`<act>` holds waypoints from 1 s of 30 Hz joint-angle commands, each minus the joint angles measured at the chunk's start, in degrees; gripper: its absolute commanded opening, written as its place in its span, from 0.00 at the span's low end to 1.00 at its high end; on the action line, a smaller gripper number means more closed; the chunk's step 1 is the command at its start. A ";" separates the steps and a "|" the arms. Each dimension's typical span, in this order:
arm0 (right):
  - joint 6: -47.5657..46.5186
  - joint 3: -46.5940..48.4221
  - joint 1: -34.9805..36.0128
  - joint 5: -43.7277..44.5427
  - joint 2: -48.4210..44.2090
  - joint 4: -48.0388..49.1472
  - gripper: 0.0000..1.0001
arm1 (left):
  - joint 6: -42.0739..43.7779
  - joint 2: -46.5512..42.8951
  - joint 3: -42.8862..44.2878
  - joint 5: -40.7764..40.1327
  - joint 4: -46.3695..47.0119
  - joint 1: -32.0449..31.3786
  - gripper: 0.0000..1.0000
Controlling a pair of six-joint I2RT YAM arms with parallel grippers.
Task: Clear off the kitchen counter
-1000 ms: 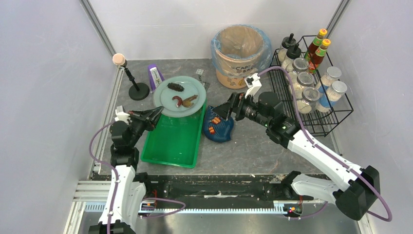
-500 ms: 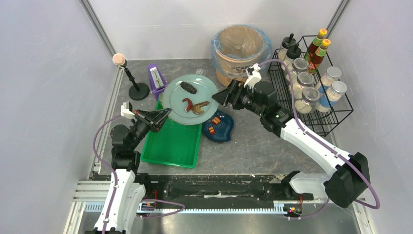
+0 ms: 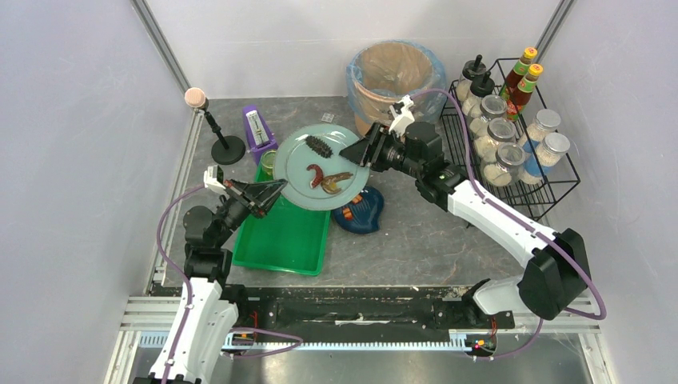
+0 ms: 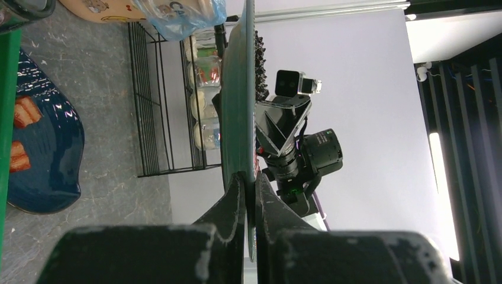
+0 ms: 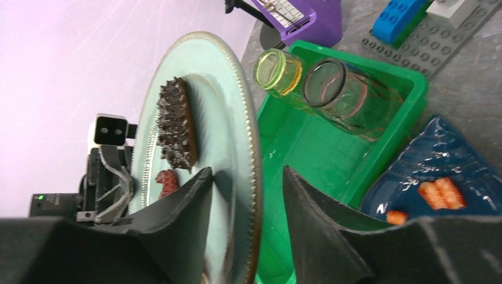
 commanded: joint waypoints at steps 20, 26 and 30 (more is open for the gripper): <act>12.54 -3.24 -8.76 -9.94 -3.91 9.12 0.00 | 24.43 -3.59 12.49 -5.00 -32.19 -0.74 0.91; 16.35 -2.25 -12.23 -10.12 -3.03 11.25 0.00 | 42.07 -3.41 21.36 -16.89 -50.03 -3.22 1.00; 17.98 0.51 -14.70 -8.48 -1.73 11.16 0.00 | 51.08 -3.67 25.04 -24.51 -57.58 -5.45 1.00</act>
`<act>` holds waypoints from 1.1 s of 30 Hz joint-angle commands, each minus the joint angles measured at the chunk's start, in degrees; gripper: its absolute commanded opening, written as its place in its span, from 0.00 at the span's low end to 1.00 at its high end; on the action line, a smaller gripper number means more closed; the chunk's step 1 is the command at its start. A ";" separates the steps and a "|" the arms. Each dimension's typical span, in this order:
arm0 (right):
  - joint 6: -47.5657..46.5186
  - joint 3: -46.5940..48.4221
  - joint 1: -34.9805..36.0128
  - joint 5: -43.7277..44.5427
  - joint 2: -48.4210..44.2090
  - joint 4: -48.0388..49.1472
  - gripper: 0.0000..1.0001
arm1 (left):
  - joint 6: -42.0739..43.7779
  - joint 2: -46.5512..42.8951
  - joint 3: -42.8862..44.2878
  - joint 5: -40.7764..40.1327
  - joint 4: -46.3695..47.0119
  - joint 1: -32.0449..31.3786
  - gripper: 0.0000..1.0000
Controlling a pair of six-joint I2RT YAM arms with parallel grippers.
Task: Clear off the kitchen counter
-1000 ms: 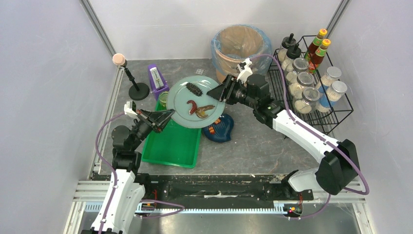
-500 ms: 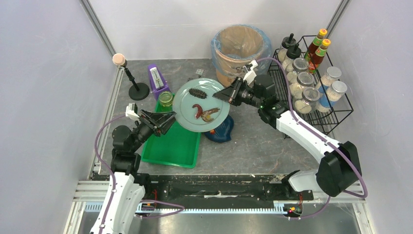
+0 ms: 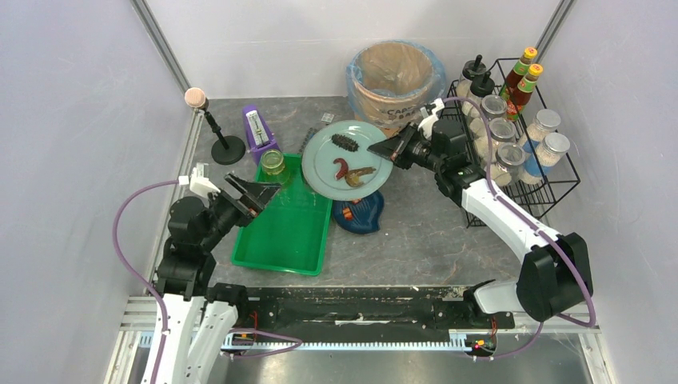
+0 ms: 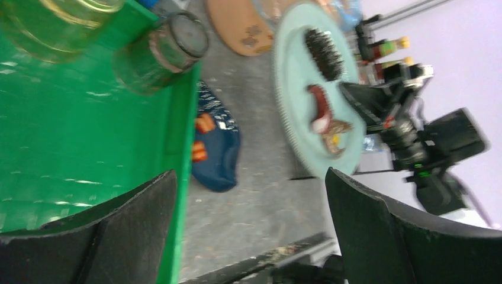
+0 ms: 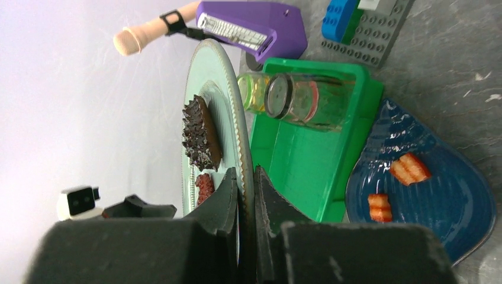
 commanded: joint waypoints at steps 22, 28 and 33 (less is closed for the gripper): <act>9.70 34.34 -16.08 23.30 17.38 5.79 0.00 | 22.94 -1.30 -4.47 -11.18 -11.06 -9.45 1.00; 6.15 42.21 -18.01 28.73 25.55 8.79 0.00 | 23.28 -0.89 -8.50 -8.25 -7.38 -9.46 1.00; -4.12 51.18 -18.23 30.52 32.96 12.34 0.00 | 24.03 0.59 -9.53 -7.15 -4.57 -9.51 1.00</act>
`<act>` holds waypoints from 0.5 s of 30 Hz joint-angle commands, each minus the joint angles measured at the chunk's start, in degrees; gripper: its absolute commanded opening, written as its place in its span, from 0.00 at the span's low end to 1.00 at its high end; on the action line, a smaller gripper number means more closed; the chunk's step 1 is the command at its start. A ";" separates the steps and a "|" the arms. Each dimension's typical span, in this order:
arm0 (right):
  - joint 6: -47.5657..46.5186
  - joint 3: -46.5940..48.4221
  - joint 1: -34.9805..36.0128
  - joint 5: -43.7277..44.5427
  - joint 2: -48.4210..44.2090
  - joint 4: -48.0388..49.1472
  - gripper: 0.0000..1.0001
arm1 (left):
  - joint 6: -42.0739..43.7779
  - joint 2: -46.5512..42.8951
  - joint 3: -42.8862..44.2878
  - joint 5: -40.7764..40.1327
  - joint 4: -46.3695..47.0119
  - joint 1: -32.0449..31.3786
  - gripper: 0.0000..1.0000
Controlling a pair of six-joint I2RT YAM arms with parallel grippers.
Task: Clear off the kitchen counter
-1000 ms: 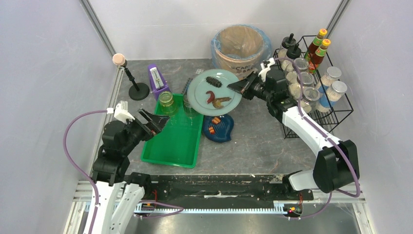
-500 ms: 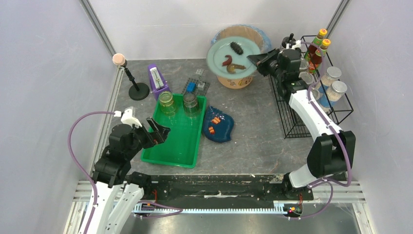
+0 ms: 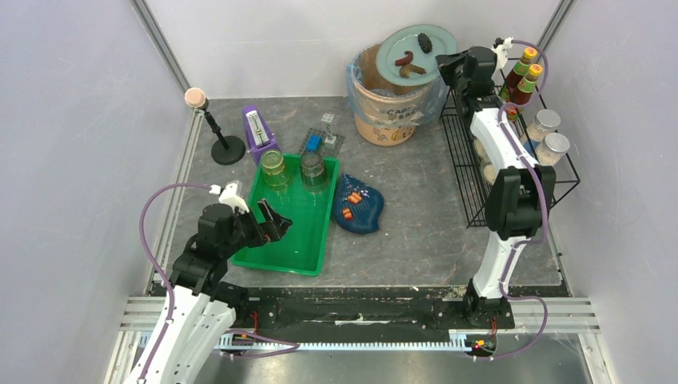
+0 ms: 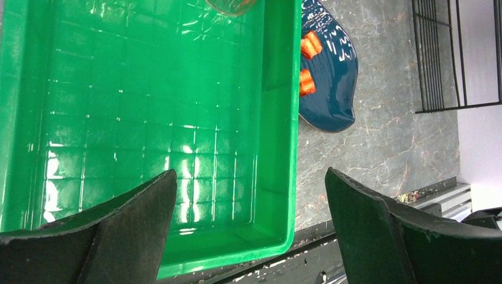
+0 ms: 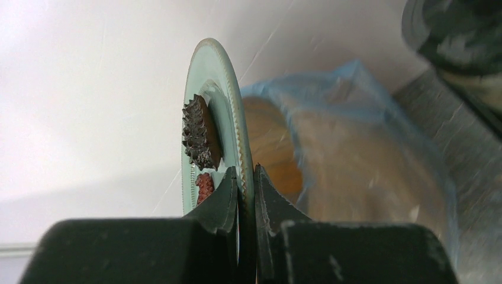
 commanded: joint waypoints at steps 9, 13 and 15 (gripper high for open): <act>-24.39 12.40 0.74 -0.91 7.06 25.31 0.00 | 3.82 2.58 -1.06 1.70 7.11 -0.16 1.00; -31.78 11.13 2.15 -1.86 6.51 29.26 0.00 | 4.05 2.97 -1.07 1.41 7.24 -0.15 1.00; -35.48 11.62 3.04 -2.08 6.43 30.26 0.00 | 4.05 2.97 -1.00 1.32 7.28 -0.12 1.00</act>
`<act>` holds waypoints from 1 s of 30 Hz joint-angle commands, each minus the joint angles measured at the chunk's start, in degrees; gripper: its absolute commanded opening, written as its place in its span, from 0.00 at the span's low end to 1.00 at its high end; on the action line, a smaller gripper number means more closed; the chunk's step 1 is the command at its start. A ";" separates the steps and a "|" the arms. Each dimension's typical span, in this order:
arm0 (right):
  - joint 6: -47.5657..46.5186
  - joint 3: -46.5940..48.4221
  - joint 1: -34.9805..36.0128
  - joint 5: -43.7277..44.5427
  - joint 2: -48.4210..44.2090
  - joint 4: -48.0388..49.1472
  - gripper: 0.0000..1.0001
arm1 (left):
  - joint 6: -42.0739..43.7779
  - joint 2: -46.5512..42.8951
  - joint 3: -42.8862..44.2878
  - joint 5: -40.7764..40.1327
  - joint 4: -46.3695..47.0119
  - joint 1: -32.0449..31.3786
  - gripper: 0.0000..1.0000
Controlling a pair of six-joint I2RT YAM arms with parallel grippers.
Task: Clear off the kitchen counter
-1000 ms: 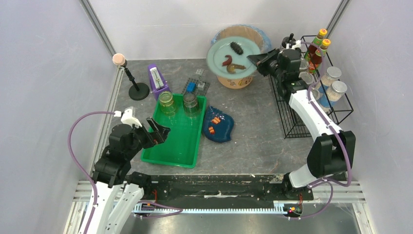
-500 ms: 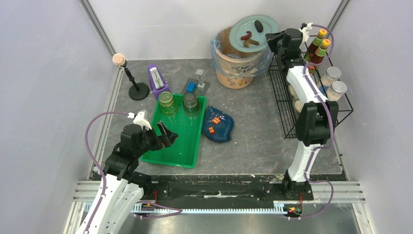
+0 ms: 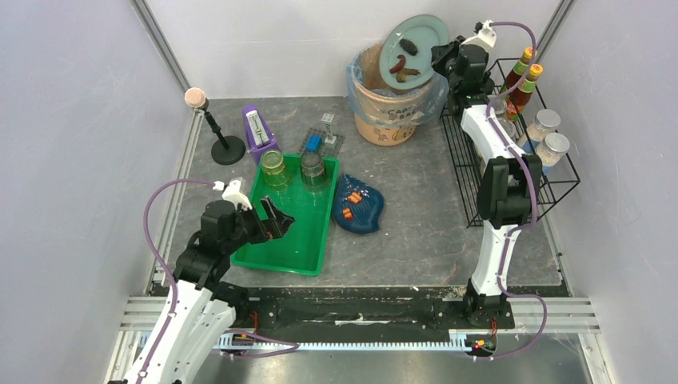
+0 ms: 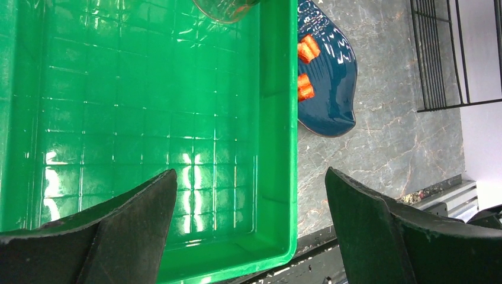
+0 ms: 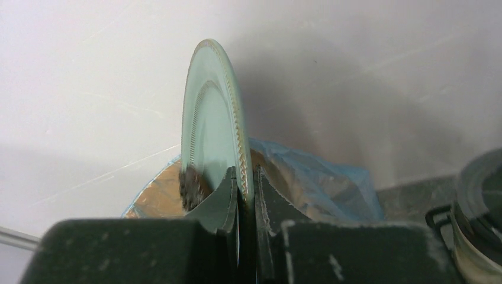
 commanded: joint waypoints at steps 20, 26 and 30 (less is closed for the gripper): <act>-16.70 -17.17 6.29 11.72 -27.76 24.86 0.00 | 0.33 -2.27 4.39 0.06 1.13 -0.16 1.00; -8.23 -26.76 7.64 7.66 -38.65 20.25 0.00 | -0.51 -2.55 7.91 -0.43 -1.24 -0.15 1.00; -3.52 -32.68 9.17 4.00 -45.74 16.06 0.00 | 0.72 -2.58 10.82 -2.50 -4.34 -0.14 1.00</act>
